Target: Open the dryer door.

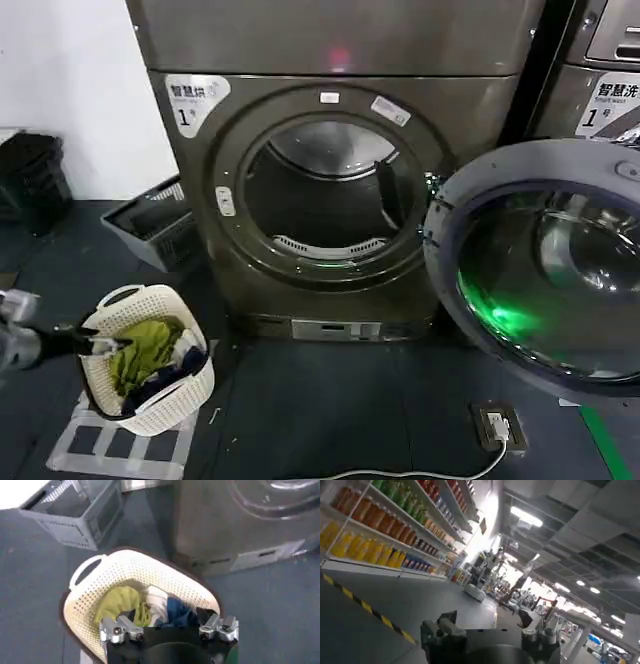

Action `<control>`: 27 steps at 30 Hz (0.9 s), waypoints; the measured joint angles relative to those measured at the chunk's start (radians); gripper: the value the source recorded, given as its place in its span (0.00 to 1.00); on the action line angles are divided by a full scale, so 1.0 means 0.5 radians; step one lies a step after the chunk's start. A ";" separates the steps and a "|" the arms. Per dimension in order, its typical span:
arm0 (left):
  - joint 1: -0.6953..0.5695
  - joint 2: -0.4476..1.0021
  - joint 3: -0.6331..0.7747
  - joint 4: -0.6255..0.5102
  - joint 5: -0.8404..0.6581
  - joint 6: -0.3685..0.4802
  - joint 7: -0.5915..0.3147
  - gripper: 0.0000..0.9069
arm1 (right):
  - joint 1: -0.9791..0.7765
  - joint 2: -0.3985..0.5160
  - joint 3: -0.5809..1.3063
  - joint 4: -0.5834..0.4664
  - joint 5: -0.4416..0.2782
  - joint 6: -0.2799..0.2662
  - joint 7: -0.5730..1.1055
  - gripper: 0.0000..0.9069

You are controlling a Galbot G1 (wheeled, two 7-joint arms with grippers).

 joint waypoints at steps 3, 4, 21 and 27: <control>-0.078 0.004 0.049 0.096 -0.044 0.000 0.007 1.00 | 0.000 -0.005 0.004 -0.008 0.007 0.002 -0.001 1.00; -0.099 0.011 0.058 0.132 -0.060 0.000 0.017 1.00 | 0.001 -0.005 0.004 -0.008 0.016 0.003 -0.004 1.00; -0.039 0.139 0.063 0.235 -0.391 -0.002 -0.028 1.00 | 0.018 0.019 0.026 -0.044 0.190 0.105 0.007 1.00; -0.021 0.131 0.067 0.245 -0.338 -0.003 0.001 1.00 | 0.033 0.029 0.014 -0.039 0.168 0.095 0.005 1.00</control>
